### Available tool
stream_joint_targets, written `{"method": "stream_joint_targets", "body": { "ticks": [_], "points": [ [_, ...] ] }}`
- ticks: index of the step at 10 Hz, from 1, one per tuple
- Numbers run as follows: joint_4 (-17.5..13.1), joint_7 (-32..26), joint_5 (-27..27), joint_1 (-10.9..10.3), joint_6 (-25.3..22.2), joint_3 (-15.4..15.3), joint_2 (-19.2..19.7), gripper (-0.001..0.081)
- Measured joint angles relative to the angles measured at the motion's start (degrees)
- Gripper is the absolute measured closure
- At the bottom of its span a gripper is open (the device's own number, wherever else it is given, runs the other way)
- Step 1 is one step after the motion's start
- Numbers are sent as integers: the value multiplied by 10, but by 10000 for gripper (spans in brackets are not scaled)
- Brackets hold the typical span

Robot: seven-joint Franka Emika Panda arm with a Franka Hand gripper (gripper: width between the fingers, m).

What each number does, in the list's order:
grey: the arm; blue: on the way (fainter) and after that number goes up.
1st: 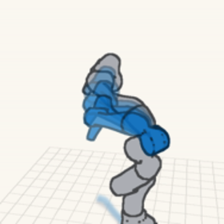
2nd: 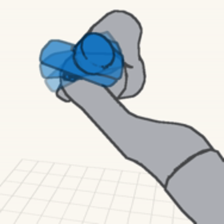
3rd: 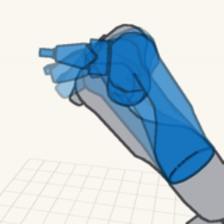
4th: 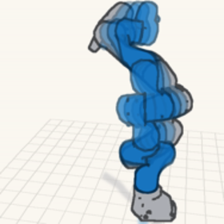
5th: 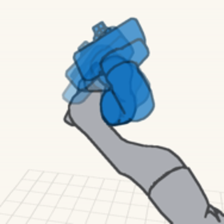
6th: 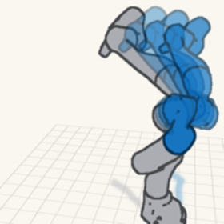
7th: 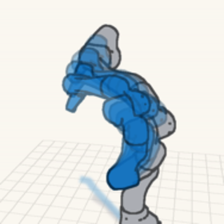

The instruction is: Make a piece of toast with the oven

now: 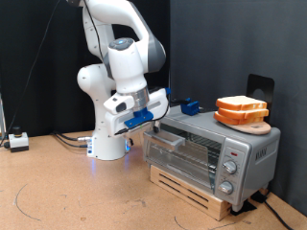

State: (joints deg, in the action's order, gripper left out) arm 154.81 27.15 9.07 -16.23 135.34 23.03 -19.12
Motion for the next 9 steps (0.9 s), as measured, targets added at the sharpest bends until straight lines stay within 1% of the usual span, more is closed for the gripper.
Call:
{"method": "stream_joint_targets", "body": {
  "ticks": [2,5,7,9],
  "points": [
    [-14,0,2,5,20,12,47,-4],
    [-44,-44,34,6,47,32,113,-4],
    [-62,-70,57,6,55,37,147,-4],
    [-76,-80,69,8,74,39,179,-4]
  ]
}}
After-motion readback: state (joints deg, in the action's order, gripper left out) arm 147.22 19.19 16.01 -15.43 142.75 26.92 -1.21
